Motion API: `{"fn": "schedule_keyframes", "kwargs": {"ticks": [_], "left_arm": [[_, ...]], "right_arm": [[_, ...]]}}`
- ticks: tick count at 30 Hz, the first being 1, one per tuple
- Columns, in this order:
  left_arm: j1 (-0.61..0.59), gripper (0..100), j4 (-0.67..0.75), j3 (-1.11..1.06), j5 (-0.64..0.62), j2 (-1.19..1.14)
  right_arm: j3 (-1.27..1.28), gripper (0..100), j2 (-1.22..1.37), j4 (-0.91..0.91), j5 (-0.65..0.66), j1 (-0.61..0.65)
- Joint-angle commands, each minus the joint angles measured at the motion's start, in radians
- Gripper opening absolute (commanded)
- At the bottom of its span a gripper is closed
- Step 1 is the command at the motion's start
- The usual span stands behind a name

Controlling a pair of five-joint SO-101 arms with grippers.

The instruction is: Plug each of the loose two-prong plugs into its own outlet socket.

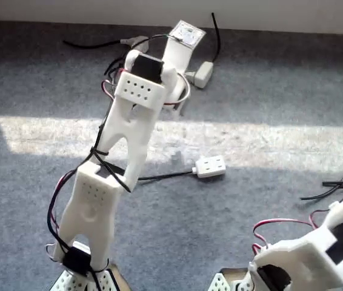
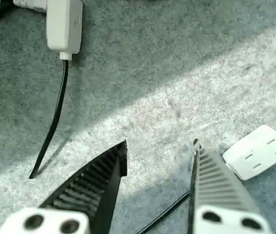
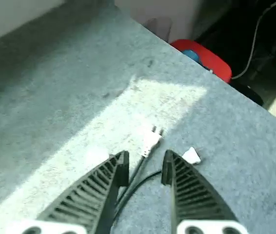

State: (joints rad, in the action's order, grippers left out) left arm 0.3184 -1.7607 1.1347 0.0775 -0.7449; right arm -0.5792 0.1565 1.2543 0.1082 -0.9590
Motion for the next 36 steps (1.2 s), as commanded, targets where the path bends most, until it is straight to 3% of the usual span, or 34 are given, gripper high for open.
{"fn": "schedule_keyframes", "kwargs": {"ticks": [1,6,17,32,36], "left_arm": [[0.101,21,-0.002,-0.274,-0.064,0.193],[0.133,21,0.000,-0.406,-0.083,0.298],[0.125,21,0.049,-0.615,-0.083,0.306],[0.124,21,0.301,-0.851,-0.084,0.315],[0.114,21,0.336,-0.877,-0.164,0.317]], "right_arm": [[-0.045,12.5,0.153,-0.035,0.008,-0.099],[-0.159,12.5,0.409,-0.090,0.005,-0.154],[-0.568,12.5,0.803,-0.082,0.005,-0.157],[-0.645,12.5,0.911,-0.090,0.006,-0.148],[-0.644,12.5,0.912,-0.091,0.006,-0.147]]}}
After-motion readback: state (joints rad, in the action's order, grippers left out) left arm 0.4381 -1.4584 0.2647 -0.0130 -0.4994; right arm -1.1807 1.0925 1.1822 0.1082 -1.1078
